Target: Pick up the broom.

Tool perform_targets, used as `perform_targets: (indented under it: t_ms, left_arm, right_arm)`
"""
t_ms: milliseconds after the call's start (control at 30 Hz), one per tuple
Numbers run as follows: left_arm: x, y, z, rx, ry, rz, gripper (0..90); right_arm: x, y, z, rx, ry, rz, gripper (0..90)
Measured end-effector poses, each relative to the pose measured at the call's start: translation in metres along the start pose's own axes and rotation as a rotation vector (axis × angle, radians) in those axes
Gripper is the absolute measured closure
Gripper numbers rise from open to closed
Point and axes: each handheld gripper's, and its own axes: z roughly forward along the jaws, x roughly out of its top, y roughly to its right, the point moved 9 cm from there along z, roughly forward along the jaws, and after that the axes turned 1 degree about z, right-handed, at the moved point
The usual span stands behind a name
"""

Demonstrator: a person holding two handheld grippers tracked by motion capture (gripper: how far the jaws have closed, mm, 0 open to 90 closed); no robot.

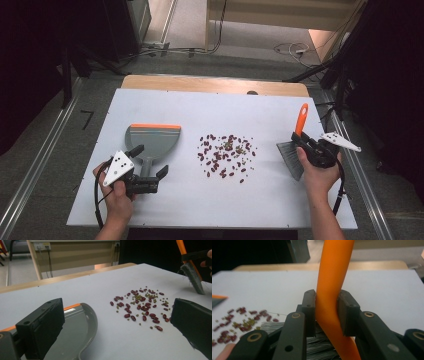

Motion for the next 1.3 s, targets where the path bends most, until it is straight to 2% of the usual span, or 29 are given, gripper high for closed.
perform_targets:
  t_ms: [133, 400, 567, 633, 733, 1067, 1133, 1300]
  left_arm:
    - [0.003, 0.004, 0.002, -0.013, 0.004, 0.006, 0.0]
    - [0.016, 0.014, 0.008, -0.041, 0.015, 0.003, 0.0]
    - [0.025, 0.017, 0.011, -0.054, 0.018, 0.008, 0.0]
    - [0.026, 0.018, 0.015, -0.070, 0.005, -0.007, 0.0]
    - [0.026, 0.022, 0.021, -0.083, -0.012, -0.006, 0.0]
    - [0.039, 0.040, 0.041, -0.121, -0.002, 0.009, 0.0]
    - [0.041, 0.045, 0.047, -0.130, 0.002, -0.005, 0.0]
    - [0.045, 0.057, 0.056, -0.145, -0.002, 0.019, 0.0]
  right_arm:
    - [0.011, -0.001, -0.010, 0.004, 0.073, -0.003, 68.7]
    - [0.030, -0.016, -0.021, 0.030, 0.146, -0.011, 68.8]
    - [0.039, -0.031, -0.025, 0.059, 0.166, -0.020, 68.9]
    - [0.041, -0.036, -0.025, 0.068, 0.171, -0.035, 68.9]
    - [0.044, -0.044, -0.026, 0.076, 0.178, -0.045, 68.9]
    - [0.049, -0.077, -0.024, 0.141, 0.190, -0.054, 68.9]
    - [0.049, -0.084, -0.023, 0.156, 0.192, -0.056, 68.9]
    - [0.047, -0.101, -0.020, 0.186, 0.188, -0.074, 68.9]
